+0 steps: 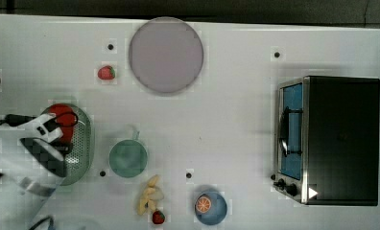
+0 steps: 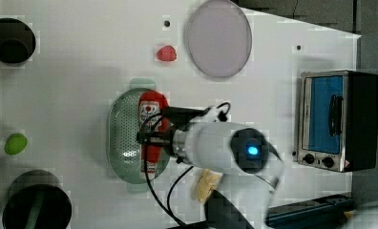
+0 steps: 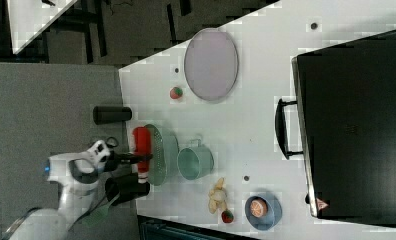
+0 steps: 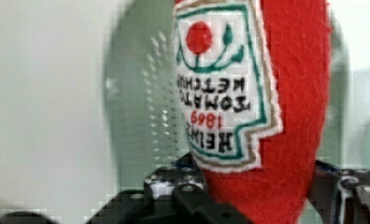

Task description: Pick ketchup from strainer and place it on the table

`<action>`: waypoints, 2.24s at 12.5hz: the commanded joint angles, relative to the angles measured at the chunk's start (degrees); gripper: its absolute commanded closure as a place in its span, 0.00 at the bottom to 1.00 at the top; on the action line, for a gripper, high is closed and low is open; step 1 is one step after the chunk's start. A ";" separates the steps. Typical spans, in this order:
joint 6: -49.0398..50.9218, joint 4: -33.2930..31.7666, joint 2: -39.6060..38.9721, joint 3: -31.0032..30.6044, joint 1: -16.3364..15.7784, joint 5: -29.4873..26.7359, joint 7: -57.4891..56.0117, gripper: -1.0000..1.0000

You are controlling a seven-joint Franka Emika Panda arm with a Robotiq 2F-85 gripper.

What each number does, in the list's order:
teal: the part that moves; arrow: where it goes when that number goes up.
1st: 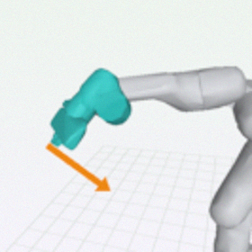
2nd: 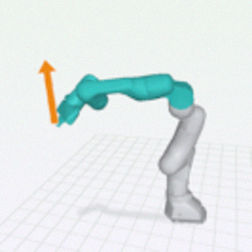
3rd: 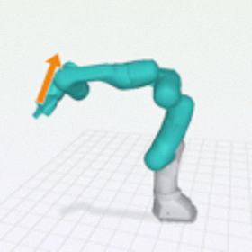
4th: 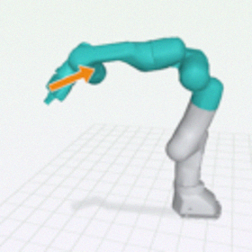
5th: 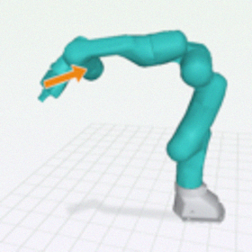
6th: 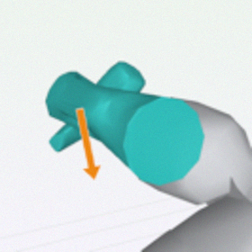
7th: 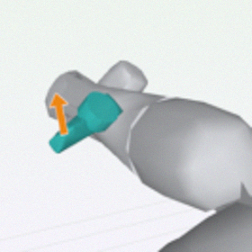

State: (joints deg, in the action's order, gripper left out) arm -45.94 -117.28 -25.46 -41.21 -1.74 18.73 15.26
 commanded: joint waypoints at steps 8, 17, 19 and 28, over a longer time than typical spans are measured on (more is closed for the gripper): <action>14.96 6.79 12.92 3.45 10.76 -5.99 -13.30 0.40; 12.44 6.08 13.05 17.05 20.02 -5.92 -28.31 0.40; 11.20 3.99 13.50 18.78 21.37 -5.97 -33.60 0.40; -4.07 -14.63 13.09 20.81 24.50 -6.01 -34.82 0.40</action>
State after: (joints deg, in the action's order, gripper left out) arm -48.37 -132.05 -13.07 -20.69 22.73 12.88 -17.28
